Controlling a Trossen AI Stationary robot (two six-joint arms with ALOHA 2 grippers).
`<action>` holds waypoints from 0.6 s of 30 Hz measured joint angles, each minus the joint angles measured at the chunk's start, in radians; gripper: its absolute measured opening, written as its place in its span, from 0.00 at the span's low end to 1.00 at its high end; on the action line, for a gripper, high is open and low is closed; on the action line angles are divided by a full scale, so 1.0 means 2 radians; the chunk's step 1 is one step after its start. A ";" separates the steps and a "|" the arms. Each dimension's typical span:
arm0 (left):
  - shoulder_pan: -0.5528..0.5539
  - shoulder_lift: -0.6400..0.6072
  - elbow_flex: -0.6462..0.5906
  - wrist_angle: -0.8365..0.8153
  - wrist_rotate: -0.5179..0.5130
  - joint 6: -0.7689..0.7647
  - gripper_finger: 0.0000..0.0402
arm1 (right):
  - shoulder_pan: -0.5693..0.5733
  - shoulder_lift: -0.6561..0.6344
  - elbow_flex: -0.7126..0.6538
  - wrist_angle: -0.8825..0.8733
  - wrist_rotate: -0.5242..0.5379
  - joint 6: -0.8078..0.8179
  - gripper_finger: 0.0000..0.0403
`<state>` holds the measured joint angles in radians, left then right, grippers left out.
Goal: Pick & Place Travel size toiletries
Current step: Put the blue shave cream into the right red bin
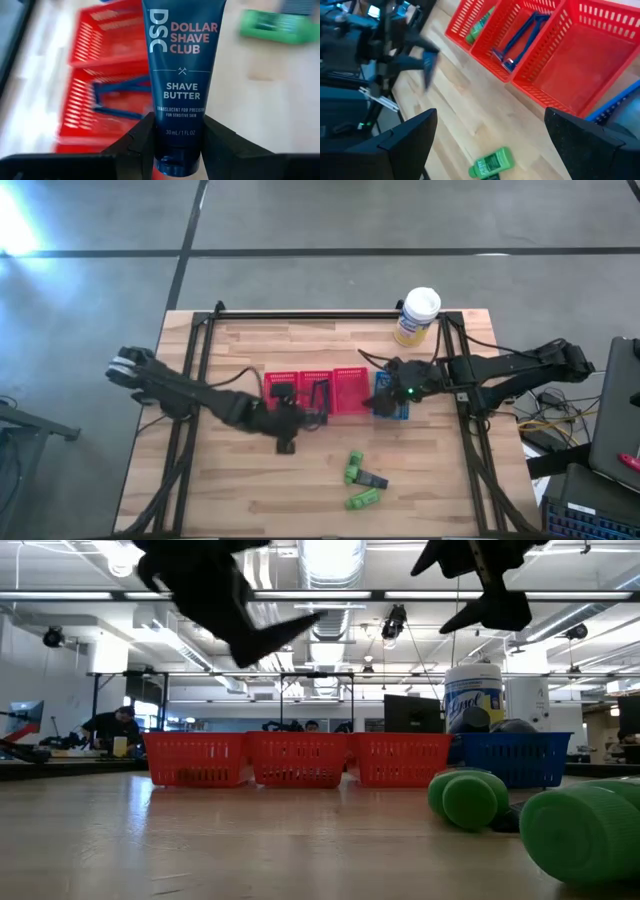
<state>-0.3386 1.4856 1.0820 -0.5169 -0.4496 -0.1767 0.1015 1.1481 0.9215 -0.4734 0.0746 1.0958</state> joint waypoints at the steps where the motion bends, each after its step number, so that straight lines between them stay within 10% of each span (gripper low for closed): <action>1: 0.013 0.008 0.007 0.003 -0.002 0.014 0.31 | -0.001 0.000 0.000 0.001 0.000 0.000 0.90; 18: 0.098 0.157 0.185 0.045 -0.002 0.127 0.31 | -0.004 0.000 0.000 0.014 0.000 -0.002 0.90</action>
<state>-0.1425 1.7990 1.4518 -0.4262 -0.4541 0.0770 0.0933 1.1481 0.9215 -0.4456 0.0750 1.0916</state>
